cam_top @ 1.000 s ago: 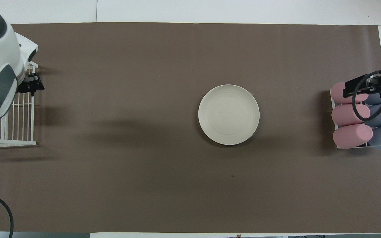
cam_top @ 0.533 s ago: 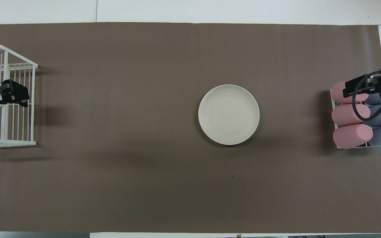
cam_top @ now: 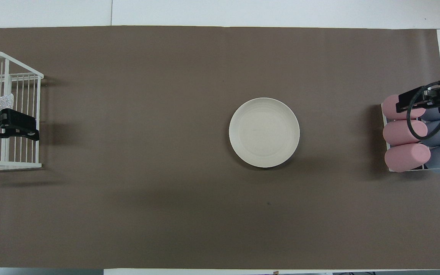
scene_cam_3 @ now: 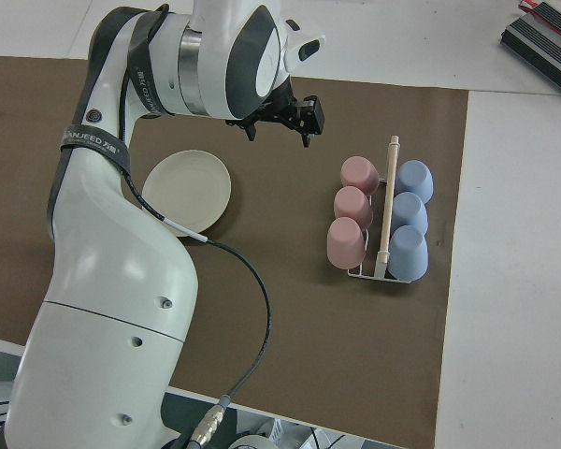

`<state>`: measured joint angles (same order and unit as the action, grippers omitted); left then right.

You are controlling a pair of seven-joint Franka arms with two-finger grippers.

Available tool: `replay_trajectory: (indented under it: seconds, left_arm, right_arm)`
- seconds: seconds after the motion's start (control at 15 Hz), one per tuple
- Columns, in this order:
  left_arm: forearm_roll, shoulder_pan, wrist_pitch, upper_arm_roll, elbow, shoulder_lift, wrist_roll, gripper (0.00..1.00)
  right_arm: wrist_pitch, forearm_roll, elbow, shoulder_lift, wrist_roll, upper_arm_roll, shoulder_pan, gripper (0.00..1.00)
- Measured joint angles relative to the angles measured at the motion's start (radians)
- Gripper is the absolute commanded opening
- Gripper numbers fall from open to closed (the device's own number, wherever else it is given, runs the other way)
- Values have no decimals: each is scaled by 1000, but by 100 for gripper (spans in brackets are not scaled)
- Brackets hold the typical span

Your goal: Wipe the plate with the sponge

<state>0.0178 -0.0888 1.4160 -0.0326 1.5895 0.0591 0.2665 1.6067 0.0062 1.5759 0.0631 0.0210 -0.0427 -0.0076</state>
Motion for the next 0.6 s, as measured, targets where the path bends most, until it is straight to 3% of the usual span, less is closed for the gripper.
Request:
replay_trajectory:
  seconds: [0.6]
  left_arm:
    - [3,-3,67,-3,41,-20,0,100]
  right_arm:
    - [0,0,0,0,0,0,0,100]
